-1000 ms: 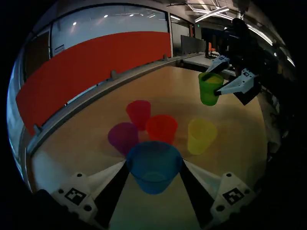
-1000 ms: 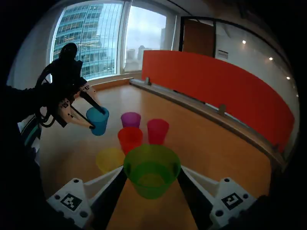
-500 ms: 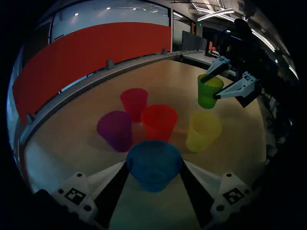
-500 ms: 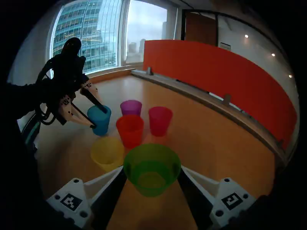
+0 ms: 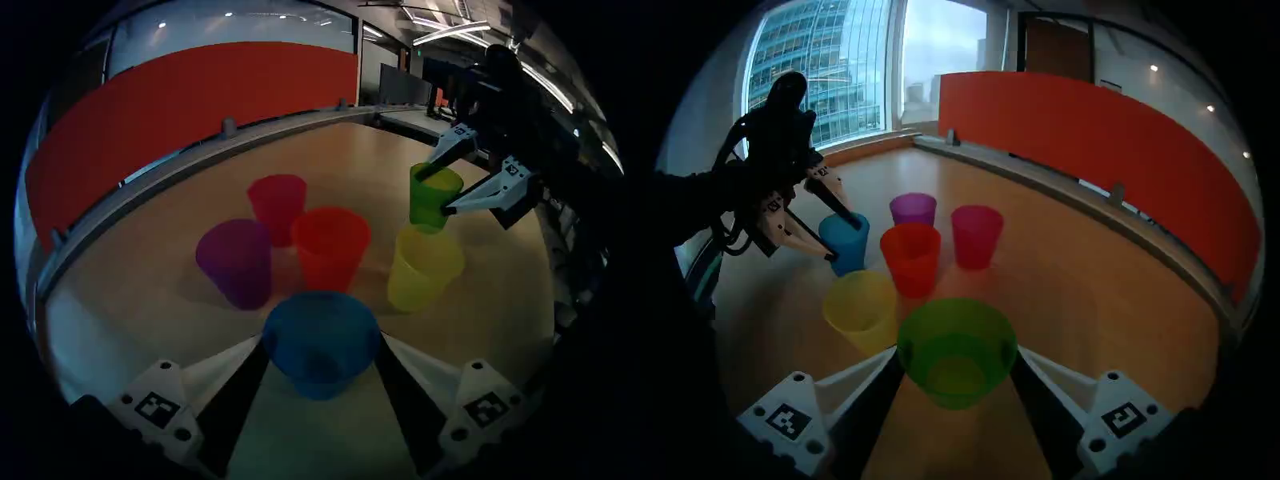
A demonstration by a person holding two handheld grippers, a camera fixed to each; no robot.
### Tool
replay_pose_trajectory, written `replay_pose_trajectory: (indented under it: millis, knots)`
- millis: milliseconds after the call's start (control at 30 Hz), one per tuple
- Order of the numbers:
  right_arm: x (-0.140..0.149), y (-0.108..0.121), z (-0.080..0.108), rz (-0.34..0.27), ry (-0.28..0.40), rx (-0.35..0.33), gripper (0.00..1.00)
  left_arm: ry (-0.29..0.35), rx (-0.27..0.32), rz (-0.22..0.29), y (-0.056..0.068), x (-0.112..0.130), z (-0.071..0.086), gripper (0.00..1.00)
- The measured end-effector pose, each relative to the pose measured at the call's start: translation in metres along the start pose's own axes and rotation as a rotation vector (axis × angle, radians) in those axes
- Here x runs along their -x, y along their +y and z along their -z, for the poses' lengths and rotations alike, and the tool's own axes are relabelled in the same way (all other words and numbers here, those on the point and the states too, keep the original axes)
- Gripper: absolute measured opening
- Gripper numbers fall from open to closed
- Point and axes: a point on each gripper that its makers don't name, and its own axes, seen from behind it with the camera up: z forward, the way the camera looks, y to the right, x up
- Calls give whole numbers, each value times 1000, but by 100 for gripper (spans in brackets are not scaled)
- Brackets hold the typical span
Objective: Pour water
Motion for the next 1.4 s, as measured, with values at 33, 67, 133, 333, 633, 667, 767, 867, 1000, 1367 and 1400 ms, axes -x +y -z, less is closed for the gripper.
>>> replay_pose_trajectory:
  millis: [33, 67, 133, 333, 633, 667, 767, 867, 1000, 1367, 1400]
  knots:
    - [1, 0, -1, 0, -2, 1, 90, 2, 0, 0, 0, 0, 0, 87]
    - [2, 0, -1, 1, -4, 2, 90, 4, 1, 0, 1, 0, 0, 87]
    - [4, 0, -2, 0, -6, 4, 90, 6, 1, 0, 1, 1, 1, 87]
    - [7, -1, -5, -4, -12, 1, 90, -1, 2, -3, 1, 5, 3, 88]
    - [11, -3, -8, -9, -16, -3, 90, -10, 3, -9, 1, 8, 6, 88]
    - [11, -4, -9, -8, -17, -3, 90, -10, 4, -9, 1, 8, 6, 88]
    - [13, -3, -10, -7, -21, -1, 90, -15, 6, -8, 1, 10, 7, 89]
    - [14, -3, -11, -10, -22, -1, 90, -13, 3, -3, 0, 10, 7, 93]
    - [17, -4, -12, -17, -22, -4, 90, -16, 4, 0, 0, 12, 7, 96]
    - [27, -4, -15, -23, -37, -1, 90, -34, 0, 6, 1, 23, 11, 96]
    - [28, -4, -15, -23, -37, 0, 90, -34, -1, 8, 2, 24, 12, 96]
